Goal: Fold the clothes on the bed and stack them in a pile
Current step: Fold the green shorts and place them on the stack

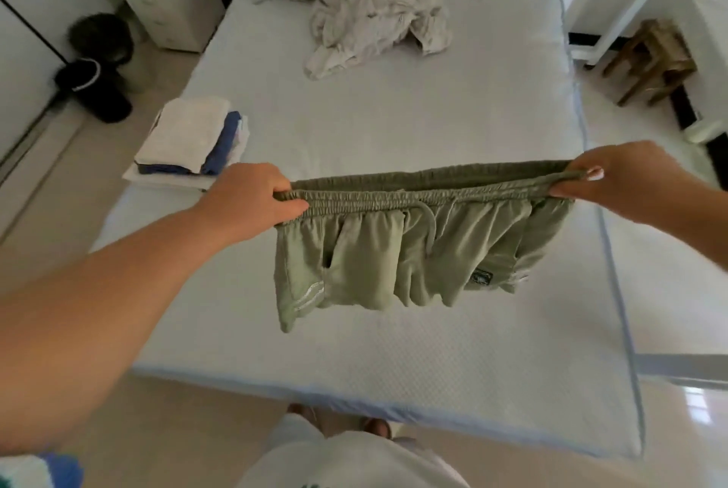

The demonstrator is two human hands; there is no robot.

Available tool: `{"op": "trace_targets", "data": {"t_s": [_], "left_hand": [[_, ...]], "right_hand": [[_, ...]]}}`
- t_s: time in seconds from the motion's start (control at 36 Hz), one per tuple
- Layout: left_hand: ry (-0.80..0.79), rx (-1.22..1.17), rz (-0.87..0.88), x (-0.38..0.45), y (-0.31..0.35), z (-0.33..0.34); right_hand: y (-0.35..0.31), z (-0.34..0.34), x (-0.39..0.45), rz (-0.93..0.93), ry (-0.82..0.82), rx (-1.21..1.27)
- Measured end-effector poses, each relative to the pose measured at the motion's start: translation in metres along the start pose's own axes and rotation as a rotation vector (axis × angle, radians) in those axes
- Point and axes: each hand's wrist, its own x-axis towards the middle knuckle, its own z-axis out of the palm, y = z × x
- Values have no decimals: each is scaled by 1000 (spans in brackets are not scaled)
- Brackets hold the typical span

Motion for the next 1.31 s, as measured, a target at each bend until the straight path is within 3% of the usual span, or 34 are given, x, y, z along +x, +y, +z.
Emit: {"op": "trace_targets", "data": {"t_s": [0.17, 0.25, 0.36, 0.47, 0.56, 0.75, 0.92, 1.03, 1.19, 1.31], "left_hand": [[59, -157, -27, -9, 5, 33], [16, -196, -50, -7, 1, 53], [-101, -65, -88, -3, -17, 67], [-94, -68, -135, 0, -33, 69], [-100, -107, -143, 3, -34, 67], [-180, -344, -310, -1, -44, 70], [-398, -284, -230, -7, -37, 81], [-439, -403, -291, -7, -36, 97], [-524, -868, -480, 0, -48, 137], [-425, -1036, -669, 11, -84, 176]], "right_hand": [[0, 15, 8, 72, 18, 79], [-1, 19, 14, 46, -129, 84], [-5, 31, 17, -19, -322, 99], [-16, 52, 22, -26, -536, -60], [-23, 63, 26, -14, -608, -54], [-18, 84, 26, 41, -529, 104], [-16, 91, 41, 80, -550, 180], [-21, 94, 69, 81, -472, 76], [-52, 103, 138, -28, -252, -120], [-101, 135, 194, -161, -199, -282]]}}
